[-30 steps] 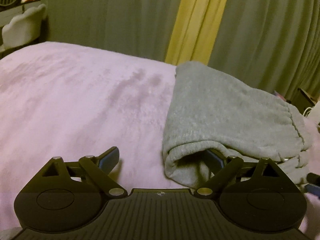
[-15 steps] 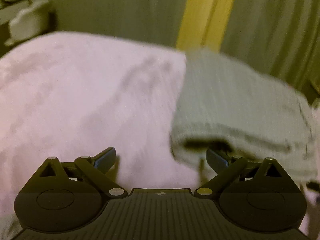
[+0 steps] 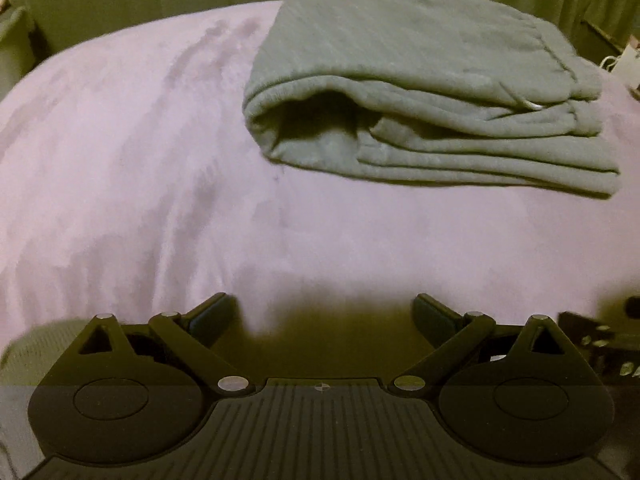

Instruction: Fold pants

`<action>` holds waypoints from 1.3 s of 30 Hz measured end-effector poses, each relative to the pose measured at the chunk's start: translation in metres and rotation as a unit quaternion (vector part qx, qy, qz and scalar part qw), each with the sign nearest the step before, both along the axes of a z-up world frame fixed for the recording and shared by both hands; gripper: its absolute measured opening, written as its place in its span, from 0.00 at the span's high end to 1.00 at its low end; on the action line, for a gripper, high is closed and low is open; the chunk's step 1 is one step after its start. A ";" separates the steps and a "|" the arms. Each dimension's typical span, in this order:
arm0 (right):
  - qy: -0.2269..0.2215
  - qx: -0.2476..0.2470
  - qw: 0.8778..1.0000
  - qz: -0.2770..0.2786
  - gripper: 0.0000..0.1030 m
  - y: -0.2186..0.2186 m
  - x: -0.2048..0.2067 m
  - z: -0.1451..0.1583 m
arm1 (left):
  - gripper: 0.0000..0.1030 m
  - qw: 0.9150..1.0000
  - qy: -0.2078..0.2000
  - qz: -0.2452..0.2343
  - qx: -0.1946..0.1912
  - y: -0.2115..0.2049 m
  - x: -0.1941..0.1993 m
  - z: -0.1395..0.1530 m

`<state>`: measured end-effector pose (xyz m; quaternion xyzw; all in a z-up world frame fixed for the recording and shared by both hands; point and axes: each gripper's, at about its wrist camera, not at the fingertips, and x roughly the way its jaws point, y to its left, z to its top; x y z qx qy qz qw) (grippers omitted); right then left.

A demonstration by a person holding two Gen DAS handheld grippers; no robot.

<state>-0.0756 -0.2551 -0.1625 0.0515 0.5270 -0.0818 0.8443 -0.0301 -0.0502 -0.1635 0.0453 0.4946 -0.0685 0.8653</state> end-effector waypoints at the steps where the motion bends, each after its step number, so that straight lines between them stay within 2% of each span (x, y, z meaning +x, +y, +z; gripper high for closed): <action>1: -0.003 0.001 1.000 -0.007 0.04 0.001 -0.004 0.001 | 0.03 1.000 -0.001 -0.002 -0.006 0.001 -0.004 0.002; 5: -0.017 0.022 1.000 -0.007 0.04 0.008 -0.016 0.006 | 0.03 1.000 -0.024 -0.001 -0.010 0.001 -0.016 0.009; 10: -0.045 -0.007 0.999 0.005 0.04 0.020 -0.029 0.025 | 0.03 0.998 -0.061 -0.005 -0.015 0.004 -0.020 0.020; 15: -0.057 -0.013 0.998 0.006 0.04 0.019 -0.020 0.044 | 0.03 0.996 -0.089 0.001 -0.004 0.004 -0.030 0.041; 17: -0.063 -0.023 0.998 0.010 0.04 0.021 -0.019 0.053 | 0.02 0.996 -0.093 0.006 -0.013 0.005 -0.031 0.051; 20: -0.073 -0.033 0.997 0.020 0.04 0.025 -0.012 0.066 | 0.02 0.994 -0.097 0.018 -0.048 0.014 -0.031 0.068; 25: -0.093 -0.034 0.995 0.026 0.04 0.031 -0.009 0.086 | 0.01 0.991 -0.092 0.030 -0.089 0.023 -0.022 0.084; 30: -0.101 -0.042 0.994 0.026 0.04 0.034 -0.006 0.096 | 0.01 0.992 -0.109 0.025 -0.051 0.017 -0.023 0.087; 36: -0.107 -0.035 0.993 0.021 0.04 0.034 -0.004 0.100 | 0.01 0.992 -0.108 0.023 -0.056 0.016 -0.022 0.088; 39: -0.107 -0.037 0.993 0.023 0.04 0.036 -0.004 0.099 | 0.01 0.993 -0.111 0.018 -0.046 0.013 -0.023 0.090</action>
